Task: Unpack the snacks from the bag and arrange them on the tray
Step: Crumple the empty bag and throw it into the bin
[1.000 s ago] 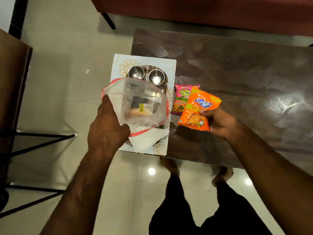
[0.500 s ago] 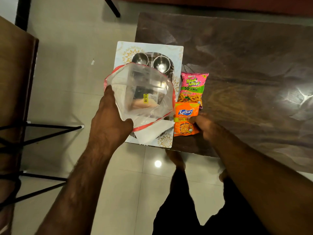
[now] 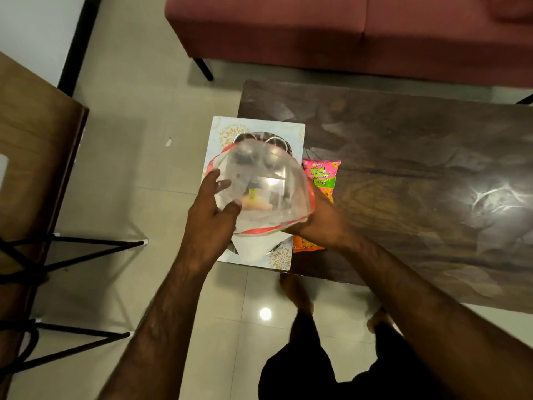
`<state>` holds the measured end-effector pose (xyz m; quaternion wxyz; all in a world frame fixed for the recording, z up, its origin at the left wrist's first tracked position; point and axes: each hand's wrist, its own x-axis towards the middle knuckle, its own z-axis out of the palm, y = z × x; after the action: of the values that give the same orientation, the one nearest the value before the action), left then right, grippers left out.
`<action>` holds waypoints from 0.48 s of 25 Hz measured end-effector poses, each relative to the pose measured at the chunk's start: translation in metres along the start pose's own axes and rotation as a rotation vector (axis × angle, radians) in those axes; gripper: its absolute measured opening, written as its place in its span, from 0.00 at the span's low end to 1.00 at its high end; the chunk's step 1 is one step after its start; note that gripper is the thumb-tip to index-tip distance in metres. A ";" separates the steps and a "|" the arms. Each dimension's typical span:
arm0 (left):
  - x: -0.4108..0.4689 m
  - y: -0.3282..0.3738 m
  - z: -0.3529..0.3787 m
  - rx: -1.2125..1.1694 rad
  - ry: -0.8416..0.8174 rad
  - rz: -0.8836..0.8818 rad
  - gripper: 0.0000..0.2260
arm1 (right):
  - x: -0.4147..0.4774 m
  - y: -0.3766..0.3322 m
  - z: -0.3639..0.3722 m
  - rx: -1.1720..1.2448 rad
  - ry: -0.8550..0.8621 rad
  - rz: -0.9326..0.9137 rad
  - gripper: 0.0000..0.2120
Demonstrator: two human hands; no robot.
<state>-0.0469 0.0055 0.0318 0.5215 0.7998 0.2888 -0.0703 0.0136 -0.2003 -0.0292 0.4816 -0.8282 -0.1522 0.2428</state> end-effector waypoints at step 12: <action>-0.035 0.044 0.047 -0.378 -0.211 -0.066 0.29 | -0.057 -0.073 -0.029 -0.270 -0.140 -0.080 0.17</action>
<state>-0.0429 -0.0616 0.0607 0.6869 0.6662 0.2666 -0.1153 -0.0192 -0.2132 0.0606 0.3634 -0.8597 -0.2498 0.2578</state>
